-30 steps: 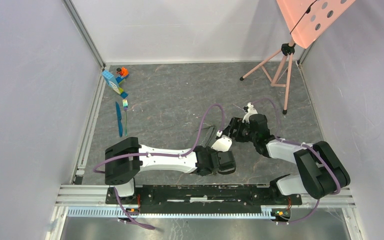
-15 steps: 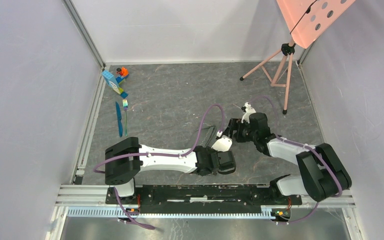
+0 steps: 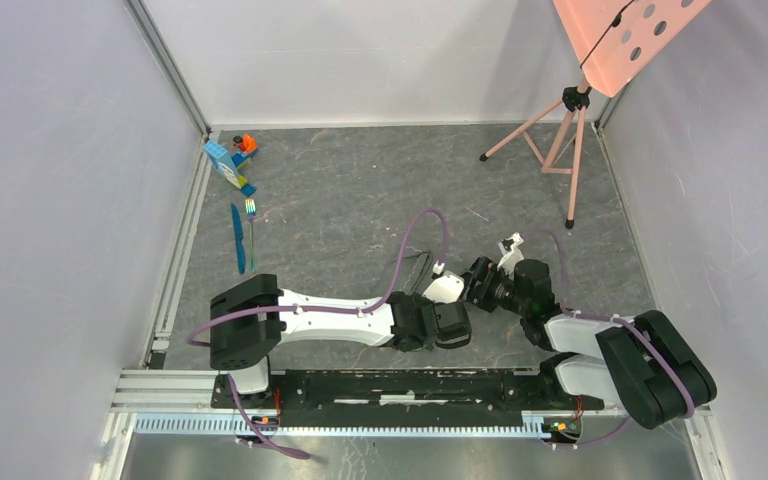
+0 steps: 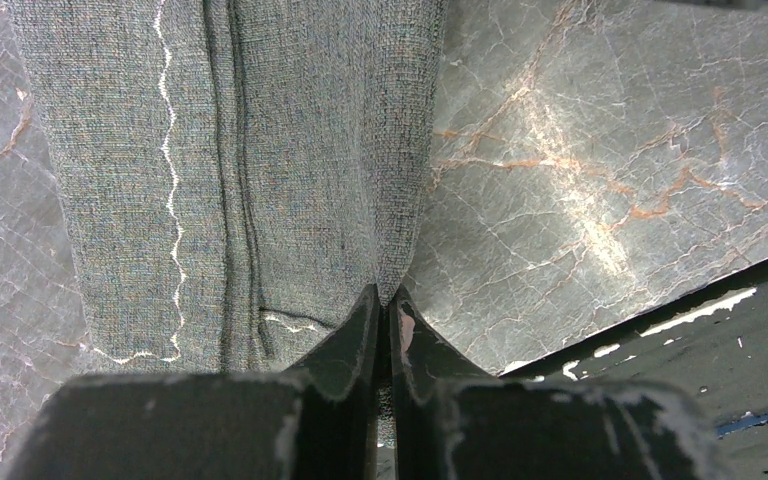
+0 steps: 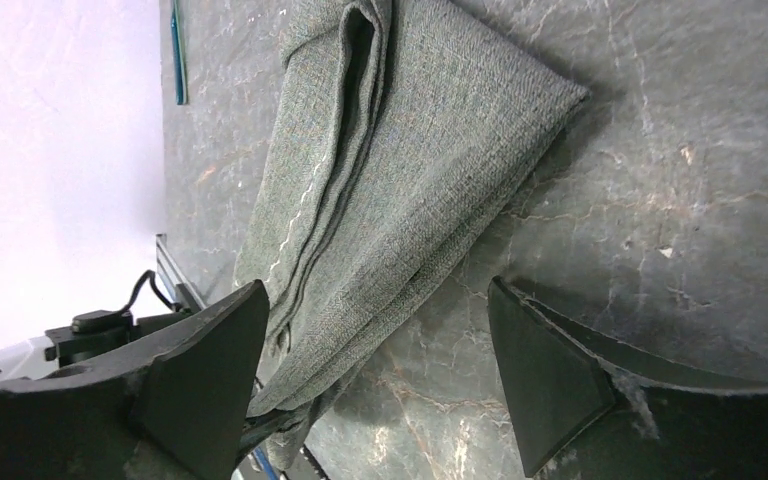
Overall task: Fold the napkin into a case and place the utensils inside
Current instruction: Fold the 2/3-rectangle-folded napkin at the center of the board.
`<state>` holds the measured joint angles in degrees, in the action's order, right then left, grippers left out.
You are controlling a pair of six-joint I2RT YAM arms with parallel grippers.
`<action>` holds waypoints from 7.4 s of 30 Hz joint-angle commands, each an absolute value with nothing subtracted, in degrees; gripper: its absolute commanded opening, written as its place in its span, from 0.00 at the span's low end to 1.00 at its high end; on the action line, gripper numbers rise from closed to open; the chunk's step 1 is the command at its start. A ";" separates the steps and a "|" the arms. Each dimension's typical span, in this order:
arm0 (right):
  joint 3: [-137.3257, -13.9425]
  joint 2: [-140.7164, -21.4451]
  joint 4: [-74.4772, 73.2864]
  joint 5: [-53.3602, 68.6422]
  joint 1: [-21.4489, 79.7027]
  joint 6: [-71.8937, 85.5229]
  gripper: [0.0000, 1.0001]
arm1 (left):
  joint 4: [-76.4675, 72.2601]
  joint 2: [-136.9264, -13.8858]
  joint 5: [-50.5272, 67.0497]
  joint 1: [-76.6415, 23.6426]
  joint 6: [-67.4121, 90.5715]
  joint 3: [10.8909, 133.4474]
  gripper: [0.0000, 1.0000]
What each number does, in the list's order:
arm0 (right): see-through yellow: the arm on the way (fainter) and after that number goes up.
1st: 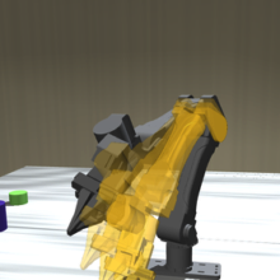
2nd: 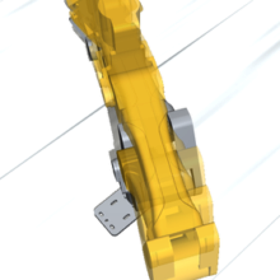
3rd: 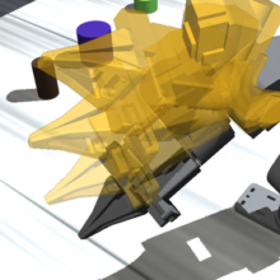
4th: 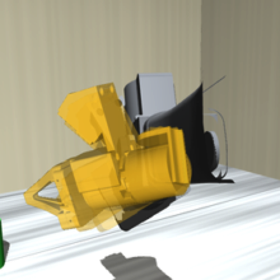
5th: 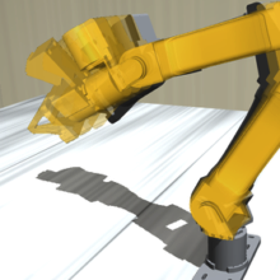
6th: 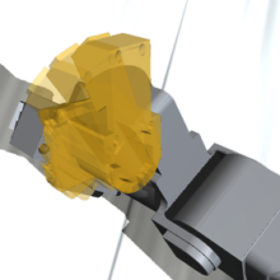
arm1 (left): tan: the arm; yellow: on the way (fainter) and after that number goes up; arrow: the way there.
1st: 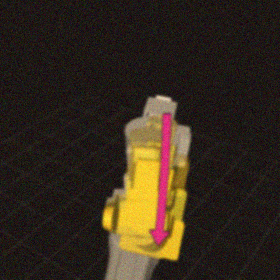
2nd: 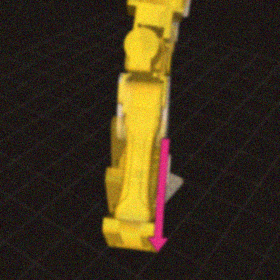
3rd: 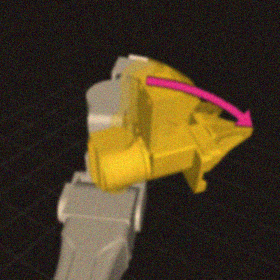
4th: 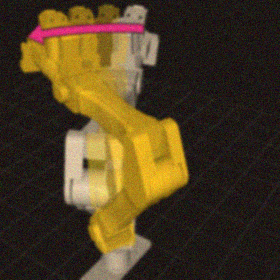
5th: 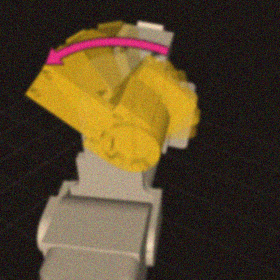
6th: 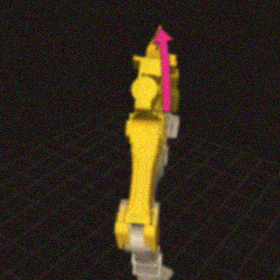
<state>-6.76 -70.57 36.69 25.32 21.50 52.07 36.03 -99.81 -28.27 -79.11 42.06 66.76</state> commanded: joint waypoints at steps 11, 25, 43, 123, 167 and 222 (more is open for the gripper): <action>-8.17 -76.24 41.07 22.49 23.70 55.92 0.62 | 32.38 -95.87 -27.02 -77.98 40.99 64.05 0.02; -11.04 -80.33 41.49 20.85 25.62 55.60 0.31 | 29.57 -95.09 -24.38 -77.14 40.87 62.67 0.03; -21.85 -81.50 25.21 17.79 25.62 39.74 0.00 | 15.50 -77.12 -3.34 -53.89 40.44 52.82 0.51; -34.24 -86.47 21.75 3.69 38.92 63.63 0.00 | 3.60 -93.09 2.35 -48.42 37.06 50.29 0.48; -45.29 -94.45 -8.15 -19.85 39.55 32.21 0.31 | 2.80 -90.79 3.21 -48.40 37.64 49.22 0.08; -45.66 -80.23 -6.50 -13.72 42.04 30.95 0.00 | 1.63 -93.77 3.86 -44.38 37.24 52.61 0.37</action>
